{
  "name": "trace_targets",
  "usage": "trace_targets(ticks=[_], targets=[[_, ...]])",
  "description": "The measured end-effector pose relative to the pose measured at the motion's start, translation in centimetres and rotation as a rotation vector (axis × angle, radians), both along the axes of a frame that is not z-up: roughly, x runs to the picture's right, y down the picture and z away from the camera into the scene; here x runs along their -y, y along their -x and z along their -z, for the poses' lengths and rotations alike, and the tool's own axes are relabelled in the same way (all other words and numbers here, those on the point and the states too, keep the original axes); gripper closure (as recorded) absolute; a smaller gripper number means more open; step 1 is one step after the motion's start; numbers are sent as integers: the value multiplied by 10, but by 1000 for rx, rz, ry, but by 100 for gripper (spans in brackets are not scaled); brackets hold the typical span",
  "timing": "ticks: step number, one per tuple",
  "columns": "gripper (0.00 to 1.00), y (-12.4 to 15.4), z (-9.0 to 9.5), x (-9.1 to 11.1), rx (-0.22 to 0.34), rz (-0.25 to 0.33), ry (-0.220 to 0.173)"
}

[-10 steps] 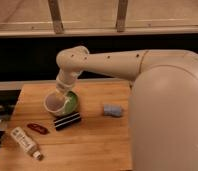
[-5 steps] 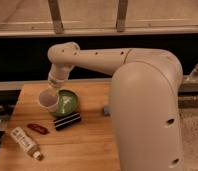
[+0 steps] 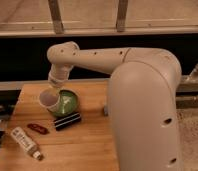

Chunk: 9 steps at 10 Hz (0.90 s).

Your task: Place the ceramic cup in the ceramic bowl

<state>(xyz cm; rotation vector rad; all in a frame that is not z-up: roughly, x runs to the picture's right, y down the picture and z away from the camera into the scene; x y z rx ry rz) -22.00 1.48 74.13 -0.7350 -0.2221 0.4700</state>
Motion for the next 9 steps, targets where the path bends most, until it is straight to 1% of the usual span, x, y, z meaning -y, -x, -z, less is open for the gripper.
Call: trace_targets(ticks=[2,4,6,7,9], targets=[[100,-4,-8,12,-38,12,-15],[100,-9,-19,16,-65,12,-5],[100,-14,-40,11,-68,-1,28],[100,-18,-56,5,-55,-21,52],[100,-25,-81,-1,-37,-52,87]])
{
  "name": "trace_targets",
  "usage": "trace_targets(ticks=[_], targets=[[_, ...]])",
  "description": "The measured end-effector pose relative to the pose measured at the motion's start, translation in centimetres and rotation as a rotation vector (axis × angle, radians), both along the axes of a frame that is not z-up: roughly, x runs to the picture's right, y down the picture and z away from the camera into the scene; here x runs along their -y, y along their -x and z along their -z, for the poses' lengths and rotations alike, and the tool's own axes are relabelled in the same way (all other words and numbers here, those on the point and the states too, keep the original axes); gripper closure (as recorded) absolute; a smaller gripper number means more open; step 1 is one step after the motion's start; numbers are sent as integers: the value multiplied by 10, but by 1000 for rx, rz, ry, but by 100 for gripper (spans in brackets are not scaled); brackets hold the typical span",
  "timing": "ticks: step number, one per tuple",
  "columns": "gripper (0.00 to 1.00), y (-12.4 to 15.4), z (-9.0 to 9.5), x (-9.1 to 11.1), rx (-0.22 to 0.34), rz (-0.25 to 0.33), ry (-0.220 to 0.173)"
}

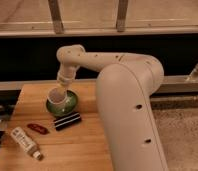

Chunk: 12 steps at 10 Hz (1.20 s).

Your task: Place the ceramic cup in the ceramic bowl

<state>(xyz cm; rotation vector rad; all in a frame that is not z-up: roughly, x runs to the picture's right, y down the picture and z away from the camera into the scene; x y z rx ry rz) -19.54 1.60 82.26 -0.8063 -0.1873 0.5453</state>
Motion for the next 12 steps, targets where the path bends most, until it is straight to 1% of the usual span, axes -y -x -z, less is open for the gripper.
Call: trace_targets(ticks=[3,5,6,7,10,11,12], targets=[[100,-3,-24,-2,13,-25,35],[100,-9,-40,-3,-1,-37,63],[96,-10,-44,-5,-7,-36,73],[86,-10,-47,-7,-15,-37,83],[57,-15,-51,-12,-38,-39,107],[45,-15,-52,-13,-42,-40,110],[36,-15,-51,-14,-45,-38,111]])
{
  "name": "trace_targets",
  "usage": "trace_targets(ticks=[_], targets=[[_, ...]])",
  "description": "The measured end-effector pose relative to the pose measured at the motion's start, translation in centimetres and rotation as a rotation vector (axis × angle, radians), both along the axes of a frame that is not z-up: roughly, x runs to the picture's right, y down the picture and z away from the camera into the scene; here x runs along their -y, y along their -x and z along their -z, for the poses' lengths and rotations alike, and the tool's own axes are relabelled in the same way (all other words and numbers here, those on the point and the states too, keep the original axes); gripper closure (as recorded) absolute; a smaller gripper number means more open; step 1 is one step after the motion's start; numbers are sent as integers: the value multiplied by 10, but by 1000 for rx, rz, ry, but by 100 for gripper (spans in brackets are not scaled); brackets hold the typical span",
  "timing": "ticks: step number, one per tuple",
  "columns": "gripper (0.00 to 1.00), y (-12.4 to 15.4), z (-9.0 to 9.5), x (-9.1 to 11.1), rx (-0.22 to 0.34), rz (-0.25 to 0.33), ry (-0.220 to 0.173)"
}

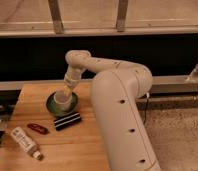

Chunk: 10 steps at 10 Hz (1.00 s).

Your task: Place the ceramic cup in the ceramic bowl

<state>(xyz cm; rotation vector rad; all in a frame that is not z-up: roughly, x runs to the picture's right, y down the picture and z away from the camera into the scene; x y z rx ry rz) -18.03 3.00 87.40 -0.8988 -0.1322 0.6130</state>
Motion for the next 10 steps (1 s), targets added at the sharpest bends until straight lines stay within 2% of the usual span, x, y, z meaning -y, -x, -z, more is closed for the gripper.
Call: trace_targets(ticks=[1,2,7,10], targets=[[26,0,1,1,-3,4,-1],[21,2,3,1,-3,8,-5],[20,7,19,15,-13,42,-53],[20,6,44,38,-39,50,-128]])
